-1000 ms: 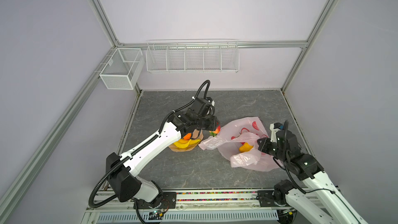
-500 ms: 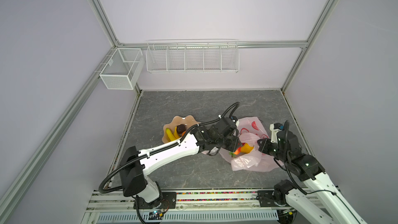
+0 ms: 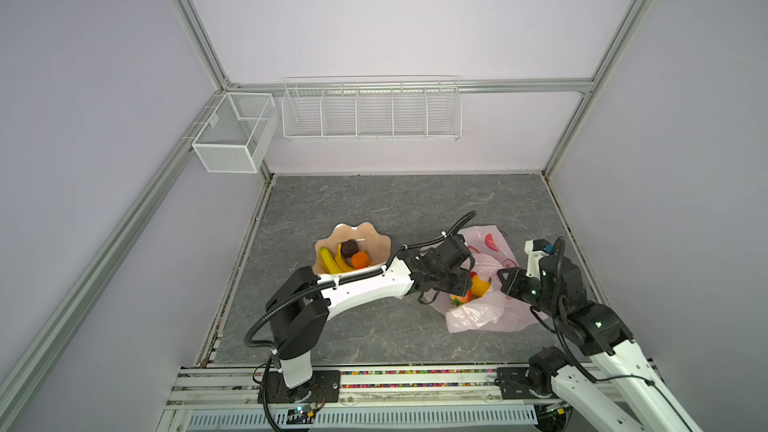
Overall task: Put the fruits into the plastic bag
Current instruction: 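Carry the red strawberry with the left gripper into the bag opening, then lower the strawberry into the bag and open the left gripper, then withdraw the left gripper from the bag back over the bowl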
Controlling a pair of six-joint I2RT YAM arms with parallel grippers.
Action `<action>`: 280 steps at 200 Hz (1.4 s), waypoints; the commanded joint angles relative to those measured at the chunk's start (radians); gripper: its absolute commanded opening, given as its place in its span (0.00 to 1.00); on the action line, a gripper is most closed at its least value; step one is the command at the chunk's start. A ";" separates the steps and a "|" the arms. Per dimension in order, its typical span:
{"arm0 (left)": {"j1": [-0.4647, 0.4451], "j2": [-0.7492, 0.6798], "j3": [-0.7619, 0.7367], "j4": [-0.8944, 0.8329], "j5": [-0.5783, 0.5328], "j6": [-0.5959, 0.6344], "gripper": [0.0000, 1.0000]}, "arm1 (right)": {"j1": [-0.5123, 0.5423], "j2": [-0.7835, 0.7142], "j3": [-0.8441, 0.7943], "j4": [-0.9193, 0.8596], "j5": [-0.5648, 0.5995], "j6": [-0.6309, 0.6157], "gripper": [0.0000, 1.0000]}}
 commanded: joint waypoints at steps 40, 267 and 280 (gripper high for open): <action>0.023 0.155 0.164 0.111 0.032 -0.112 0.15 | 0.015 -0.039 -0.082 0.063 -0.013 0.147 0.06; 0.151 -0.074 0.023 -0.249 -0.010 -0.026 0.83 | 0.015 0.030 0.016 -0.109 0.036 0.061 0.06; 0.172 -0.027 0.064 -0.260 -0.040 -0.030 0.83 | 0.019 0.032 0.012 -0.111 0.028 0.070 0.06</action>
